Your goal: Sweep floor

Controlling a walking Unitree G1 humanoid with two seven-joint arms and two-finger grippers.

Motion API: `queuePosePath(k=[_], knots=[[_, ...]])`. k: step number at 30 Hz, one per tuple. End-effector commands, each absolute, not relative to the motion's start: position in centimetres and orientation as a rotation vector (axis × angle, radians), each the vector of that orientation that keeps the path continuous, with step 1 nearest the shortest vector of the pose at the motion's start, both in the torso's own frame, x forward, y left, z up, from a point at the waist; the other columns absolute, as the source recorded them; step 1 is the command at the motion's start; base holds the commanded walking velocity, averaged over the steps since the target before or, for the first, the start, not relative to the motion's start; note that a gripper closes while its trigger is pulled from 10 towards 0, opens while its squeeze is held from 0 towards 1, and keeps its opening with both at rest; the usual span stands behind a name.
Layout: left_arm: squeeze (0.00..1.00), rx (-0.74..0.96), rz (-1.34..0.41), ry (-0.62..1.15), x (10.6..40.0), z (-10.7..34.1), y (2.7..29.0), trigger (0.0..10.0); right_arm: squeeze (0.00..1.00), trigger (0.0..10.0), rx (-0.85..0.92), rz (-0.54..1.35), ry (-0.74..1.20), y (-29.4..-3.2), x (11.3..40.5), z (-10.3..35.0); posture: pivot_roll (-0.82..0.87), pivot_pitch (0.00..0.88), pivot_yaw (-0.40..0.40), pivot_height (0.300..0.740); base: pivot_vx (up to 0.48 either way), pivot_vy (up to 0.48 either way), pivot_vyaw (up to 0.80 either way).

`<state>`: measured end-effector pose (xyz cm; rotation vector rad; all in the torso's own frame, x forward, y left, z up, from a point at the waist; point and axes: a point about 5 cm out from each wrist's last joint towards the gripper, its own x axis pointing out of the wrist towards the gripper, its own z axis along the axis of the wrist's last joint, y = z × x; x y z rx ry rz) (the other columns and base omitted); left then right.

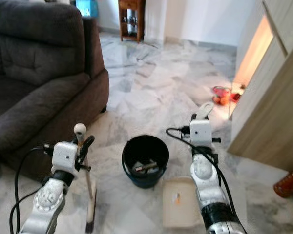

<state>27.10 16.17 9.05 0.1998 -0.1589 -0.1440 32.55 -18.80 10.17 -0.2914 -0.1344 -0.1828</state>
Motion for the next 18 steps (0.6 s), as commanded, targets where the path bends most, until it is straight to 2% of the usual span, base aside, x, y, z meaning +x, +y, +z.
queuePosePath(k=[1,3,18], knots=[[0.0,0.208,-0.147,-0.185,27.29,9.59,16.0,10.0,0.0,10.0,-0.296,-0.175,-0.173,-18.74,32.91,11.03,0.08,0.0,-0.018,0.74,-0.255,0.0,0.0],[0.0,0.208,-0.146,-0.185,27.28,9.59,15.99,10.0,0.0,10.0,-0.294,-0.174,-0.174,-18.71,32.91,11.02,0.08,0.0,-0.019,0.74,-0.259,0.0,0.0],[0.0,0.212,-0.141,-0.179,27.38,9.43,15.98,10.0,0.0,10.0,-0.29,-0.166,-0.167,-18.59,32.94,10.86,0.07,0.0,-0.019,0.74,0.0,0.0,0.0]])
